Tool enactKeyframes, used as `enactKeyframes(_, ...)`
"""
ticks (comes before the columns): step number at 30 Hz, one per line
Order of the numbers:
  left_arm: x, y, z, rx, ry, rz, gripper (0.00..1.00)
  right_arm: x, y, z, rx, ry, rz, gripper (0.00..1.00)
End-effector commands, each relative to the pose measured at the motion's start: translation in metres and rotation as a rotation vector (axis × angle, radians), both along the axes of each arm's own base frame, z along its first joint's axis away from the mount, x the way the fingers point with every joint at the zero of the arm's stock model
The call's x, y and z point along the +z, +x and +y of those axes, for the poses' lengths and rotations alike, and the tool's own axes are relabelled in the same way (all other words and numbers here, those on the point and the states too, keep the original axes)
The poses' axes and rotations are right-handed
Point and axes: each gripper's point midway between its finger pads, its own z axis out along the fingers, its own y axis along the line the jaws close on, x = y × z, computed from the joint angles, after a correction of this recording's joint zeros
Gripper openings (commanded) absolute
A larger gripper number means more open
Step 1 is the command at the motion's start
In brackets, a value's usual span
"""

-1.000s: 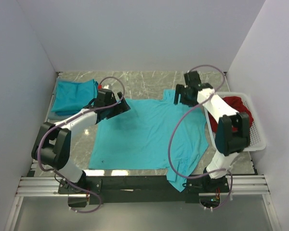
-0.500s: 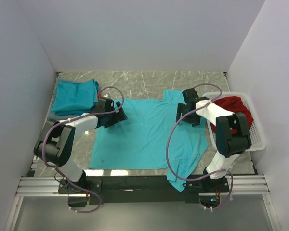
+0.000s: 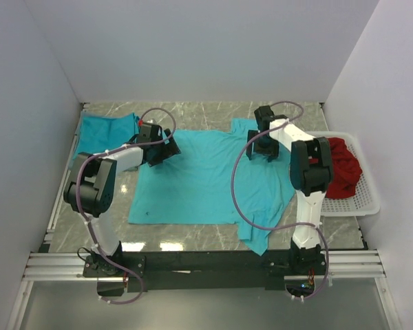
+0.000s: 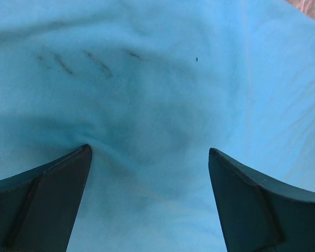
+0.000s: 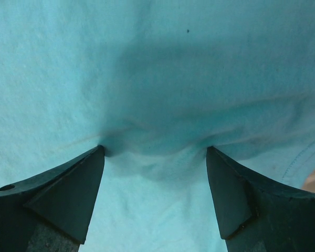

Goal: Fold and stack the t-shirts
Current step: Flatten the tshirt out

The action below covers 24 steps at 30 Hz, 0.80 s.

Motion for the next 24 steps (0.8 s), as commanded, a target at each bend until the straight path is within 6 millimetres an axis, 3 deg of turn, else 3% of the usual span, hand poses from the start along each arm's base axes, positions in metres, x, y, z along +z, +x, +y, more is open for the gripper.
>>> enactKeyframes(1,-0.005,0.012,-0.004,-0.042,0.018,0.021,0.99,-0.003,0.024,-0.007,0.028,-0.001,0.017,0.84)
enactKeyframes(6,0.000,0.028,-0.006,-0.036,0.028,0.021,0.99,0.006,0.059,-0.006,0.054,-0.009,-0.003,0.84)
enactKeyframes(8,0.011,0.036,-0.008,-0.050,0.030,-0.006,0.99,0.013,0.066,-0.007,0.057,-0.021,-0.023,0.84)
enactKeyframes(14,0.062,0.041,-0.019,-0.102,-0.020,-0.116,0.99,0.074,0.083,0.000,0.082,0.000,-0.183,0.85)
enactKeyframes(17,0.086,0.025,-0.027,-0.134,-0.067,-0.166,0.99,0.104,0.071,0.010,0.088,0.013,-0.265,0.86)
enactKeyframes(18,0.090,0.019,-0.029,-0.141,-0.076,-0.173,0.99,0.111,0.055,0.011,0.088,0.011,-0.275,0.87)
enactKeyframes(20,0.096,-0.003,-0.031,-0.148,-0.074,-0.179,0.99,0.121,0.042,0.024,0.085,0.034,-0.323,0.87)
enactKeyframes(21,0.106,-0.013,-0.031,-0.151,-0.078,-0.198,1.00,0.122,0.021,0.024,0.079,0.038,-0.326,0.87)
enactKeyframes(23,0.091,-0.038,-0.030,-0.147,-0.061,-0.158,0.99,0.125,0.003,0.037,0.062,0.078,-0.365,0.87)
enactKeyframes(24,0.089,-0.048,-0.029,-0.142,-0.062,-0.148,0.99,0.121,-0.022,0.035,0.051,0.088,-0.362,0.88)
